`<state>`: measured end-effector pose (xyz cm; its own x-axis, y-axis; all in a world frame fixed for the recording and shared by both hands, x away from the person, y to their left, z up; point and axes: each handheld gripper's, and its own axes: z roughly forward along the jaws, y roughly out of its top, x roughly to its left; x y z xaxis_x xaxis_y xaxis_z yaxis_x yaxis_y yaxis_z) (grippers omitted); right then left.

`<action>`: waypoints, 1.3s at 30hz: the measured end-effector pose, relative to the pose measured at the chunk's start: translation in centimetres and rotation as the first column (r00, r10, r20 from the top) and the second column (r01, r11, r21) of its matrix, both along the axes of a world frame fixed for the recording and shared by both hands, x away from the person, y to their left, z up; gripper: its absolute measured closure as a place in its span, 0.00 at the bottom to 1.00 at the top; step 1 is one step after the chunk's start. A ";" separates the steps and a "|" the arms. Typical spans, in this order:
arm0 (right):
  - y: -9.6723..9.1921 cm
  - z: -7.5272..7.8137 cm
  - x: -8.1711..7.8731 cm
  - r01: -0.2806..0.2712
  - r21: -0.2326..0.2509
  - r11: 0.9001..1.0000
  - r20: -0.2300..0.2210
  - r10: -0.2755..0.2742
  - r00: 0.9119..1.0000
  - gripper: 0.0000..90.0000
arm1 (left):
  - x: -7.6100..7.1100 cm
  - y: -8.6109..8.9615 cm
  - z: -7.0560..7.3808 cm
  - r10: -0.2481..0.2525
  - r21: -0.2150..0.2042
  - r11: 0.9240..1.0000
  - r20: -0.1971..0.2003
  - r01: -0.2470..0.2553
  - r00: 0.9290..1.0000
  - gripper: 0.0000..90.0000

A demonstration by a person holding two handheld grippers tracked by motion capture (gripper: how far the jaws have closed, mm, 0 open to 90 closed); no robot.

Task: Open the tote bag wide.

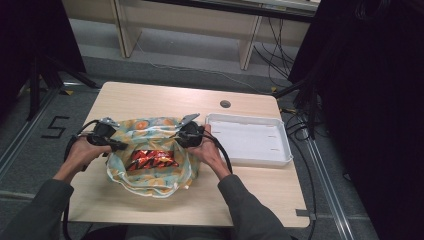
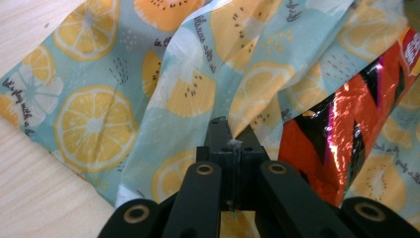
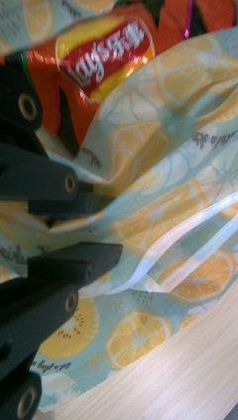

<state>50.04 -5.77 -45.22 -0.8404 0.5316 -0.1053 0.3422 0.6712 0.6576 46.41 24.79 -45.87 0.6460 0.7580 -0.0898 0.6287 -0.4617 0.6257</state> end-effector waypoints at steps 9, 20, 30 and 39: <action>-3.1 5.2 -5.8 -0.005 0.092 0.996 0.013 0.004 1.000 0.67 | -0.1 0.0 0.3 0.010 -0.003 1.000 -0.024 -0.010 1.000 0.99; -4.1 3.3 -8.2 0.174 0.028 0.984 -0.097 -0.170 0.981 0.73 | -0.4 0.2 1.0 0.020 -0.015 1.000 -0.025 -0.020 0.999 0.99; -8.5 1.6 -6.0 0.209 0.115 0.971 -0.164 -0.189 0.968 1.00 | -0.4 1.4 0.6 0.045 -0.076 0.996 -0.009 -0.046 0.999 0.99; -8.0 -2.1 -6.9 0.153 -0.108 0.982 -0.166 -0.169 0.971 1.00 | -0.3 1.2 0.2 0.044 -0.070 0.996 -0.024 -0.046 0.999 0.99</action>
